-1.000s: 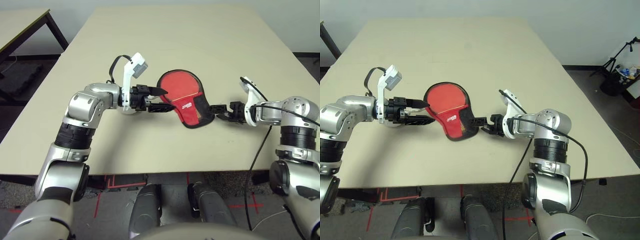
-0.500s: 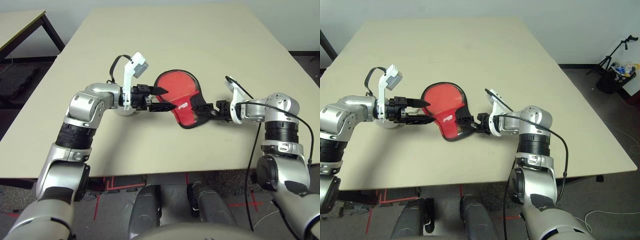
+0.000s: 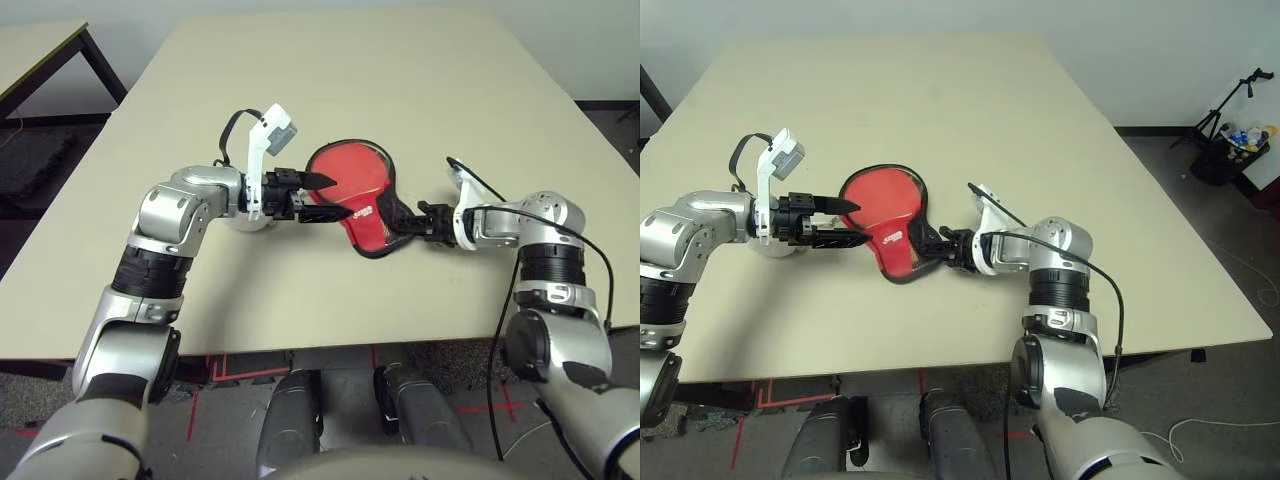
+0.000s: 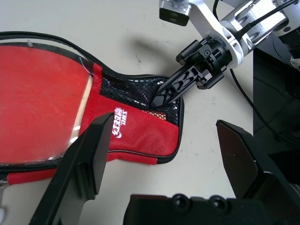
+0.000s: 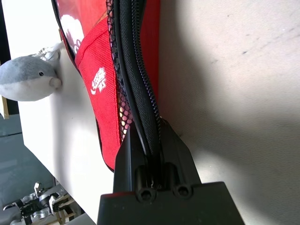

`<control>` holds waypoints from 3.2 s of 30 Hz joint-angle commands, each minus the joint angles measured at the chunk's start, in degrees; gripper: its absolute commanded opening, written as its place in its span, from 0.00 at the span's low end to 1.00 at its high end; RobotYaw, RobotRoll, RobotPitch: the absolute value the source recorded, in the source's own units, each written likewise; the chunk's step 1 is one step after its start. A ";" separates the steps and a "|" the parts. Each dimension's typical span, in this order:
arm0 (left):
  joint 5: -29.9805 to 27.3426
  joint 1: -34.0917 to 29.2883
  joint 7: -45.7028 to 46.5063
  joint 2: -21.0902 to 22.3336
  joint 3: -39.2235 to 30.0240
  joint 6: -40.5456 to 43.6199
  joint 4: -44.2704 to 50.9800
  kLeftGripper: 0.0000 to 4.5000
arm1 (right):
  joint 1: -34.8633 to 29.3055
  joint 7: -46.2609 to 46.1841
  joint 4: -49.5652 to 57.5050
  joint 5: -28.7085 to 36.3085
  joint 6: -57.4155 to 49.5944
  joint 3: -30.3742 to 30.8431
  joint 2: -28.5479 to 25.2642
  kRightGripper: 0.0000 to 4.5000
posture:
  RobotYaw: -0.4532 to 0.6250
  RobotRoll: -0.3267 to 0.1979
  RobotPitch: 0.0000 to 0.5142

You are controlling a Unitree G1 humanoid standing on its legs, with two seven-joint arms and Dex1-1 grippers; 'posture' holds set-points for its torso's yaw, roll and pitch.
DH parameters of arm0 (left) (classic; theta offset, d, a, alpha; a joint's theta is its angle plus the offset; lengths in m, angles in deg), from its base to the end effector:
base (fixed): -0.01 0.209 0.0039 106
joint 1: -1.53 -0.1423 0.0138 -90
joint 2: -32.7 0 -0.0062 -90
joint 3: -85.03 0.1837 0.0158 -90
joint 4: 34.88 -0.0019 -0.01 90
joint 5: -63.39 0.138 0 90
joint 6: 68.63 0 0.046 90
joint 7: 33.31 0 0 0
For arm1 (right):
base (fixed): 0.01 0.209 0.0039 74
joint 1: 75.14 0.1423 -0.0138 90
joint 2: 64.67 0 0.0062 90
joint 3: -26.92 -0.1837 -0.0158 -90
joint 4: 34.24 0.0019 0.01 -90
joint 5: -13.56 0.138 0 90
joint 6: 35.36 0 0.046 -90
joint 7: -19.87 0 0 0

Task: Store the ping-pong paddle in its case and zip it.

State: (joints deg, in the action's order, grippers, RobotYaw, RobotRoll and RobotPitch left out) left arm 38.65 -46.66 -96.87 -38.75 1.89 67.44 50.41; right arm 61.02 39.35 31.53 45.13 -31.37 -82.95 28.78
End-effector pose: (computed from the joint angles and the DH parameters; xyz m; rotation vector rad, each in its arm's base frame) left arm 0.3026 0.2024 0.1992 0.1166 0.3367 -1.2003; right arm 0.3076 -0.1795 0.1368 0.6250 0.9461 0.6077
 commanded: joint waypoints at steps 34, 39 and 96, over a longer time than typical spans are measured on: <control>0.83 0.06 -1.28 -0.72 1.47 -2.99 -3.21 1.00 | -48.65 -56.26 57.07 81.44 35.45 20.87 -26.59 0.00 | 0.36 0.62 0.28; 0.86 0.11 -1.53 -0.70 1.49 -3.00 -3.34 1.00 | -51.42 -56.54 60.76 81.44 40.99 23.37 -29.01 0.00 | 0.35 0.62 0.30; 6.07 3.48 -4.82 4.50 0.97 -11.17 -9.08 1.00 | -7.41 -4.29 51.91 32.73 16.42 43.77 -41.26 1.00 | 0.37 0.62 0.27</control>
State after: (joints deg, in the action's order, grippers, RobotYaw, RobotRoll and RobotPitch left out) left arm 43.51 -43.60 -100.71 -35.25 2.89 57.31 41.48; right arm 52.74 31.76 82.36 81.23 -14.14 -41.08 -12.63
